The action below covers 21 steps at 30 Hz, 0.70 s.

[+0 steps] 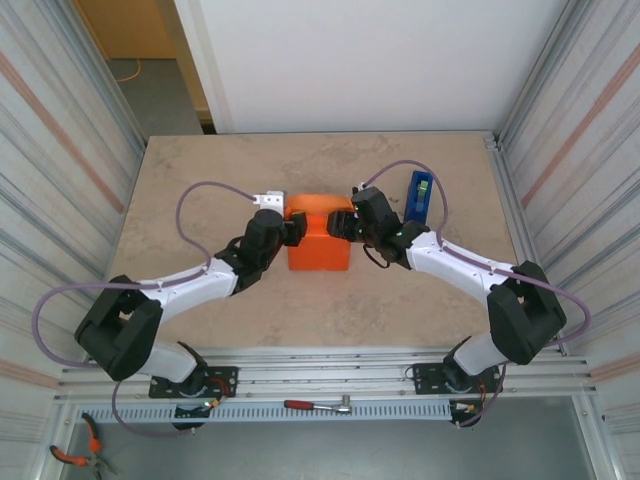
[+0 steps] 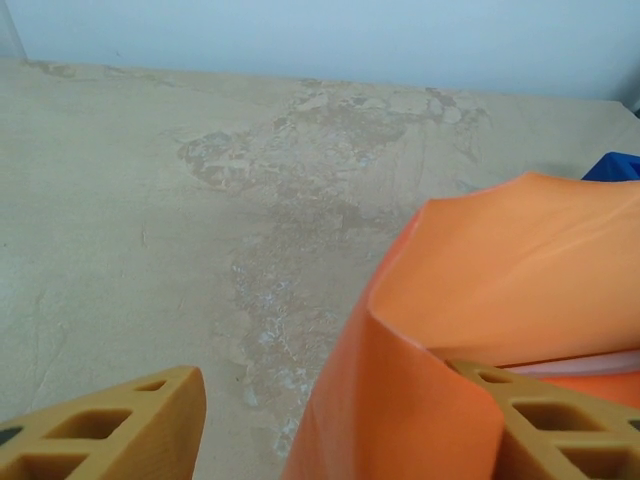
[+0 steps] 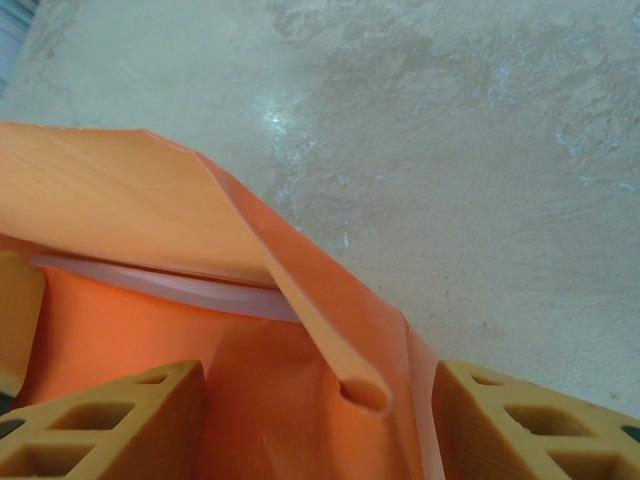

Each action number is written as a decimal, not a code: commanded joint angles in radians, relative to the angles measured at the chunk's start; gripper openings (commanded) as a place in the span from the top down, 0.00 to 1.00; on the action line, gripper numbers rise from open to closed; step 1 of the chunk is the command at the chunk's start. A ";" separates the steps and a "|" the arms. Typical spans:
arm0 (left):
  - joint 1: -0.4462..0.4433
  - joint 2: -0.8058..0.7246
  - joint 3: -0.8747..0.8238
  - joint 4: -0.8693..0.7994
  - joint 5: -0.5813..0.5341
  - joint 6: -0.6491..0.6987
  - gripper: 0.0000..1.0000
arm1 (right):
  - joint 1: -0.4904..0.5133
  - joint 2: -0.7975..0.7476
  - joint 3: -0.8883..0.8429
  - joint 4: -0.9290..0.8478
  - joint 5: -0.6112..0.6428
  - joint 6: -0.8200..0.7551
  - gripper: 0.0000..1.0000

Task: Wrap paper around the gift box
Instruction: Fold the wrapping paper for the gift box.

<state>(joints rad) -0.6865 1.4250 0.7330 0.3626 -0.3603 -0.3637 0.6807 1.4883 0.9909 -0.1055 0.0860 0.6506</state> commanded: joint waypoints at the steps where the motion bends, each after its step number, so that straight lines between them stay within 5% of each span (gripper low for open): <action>1: 0.005 0.026 0.031 0.032 -0.001 0.033 0.49 | 0.004 0.032 -0.001 -0.116 0.020 0.001 0.40; 5: 0.004 0.031 0.024 0.030 0.013 0.029 0.65 | 0.001 0.005 0.041 -0.139 0.032 -0.029 0.39; 16: -0.016 0.027 0.008 0.013 -0.005 0.011 0.72 | 0.000 -0.033 0.077 -0.176 0.085 -0.076 0.39; 21: -0.021 0.026 0.001 0.012 -0.011 0.004 0.78 | 0.004 -0.022 0.083 -0.174 0.078 -0.080 0.67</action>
<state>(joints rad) -0.6983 1.4445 0.7425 0.3943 -0.3519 -0.3557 0.6842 1.4784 1.0527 -0.2317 0.1310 0.5941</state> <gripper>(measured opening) 0.228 0.363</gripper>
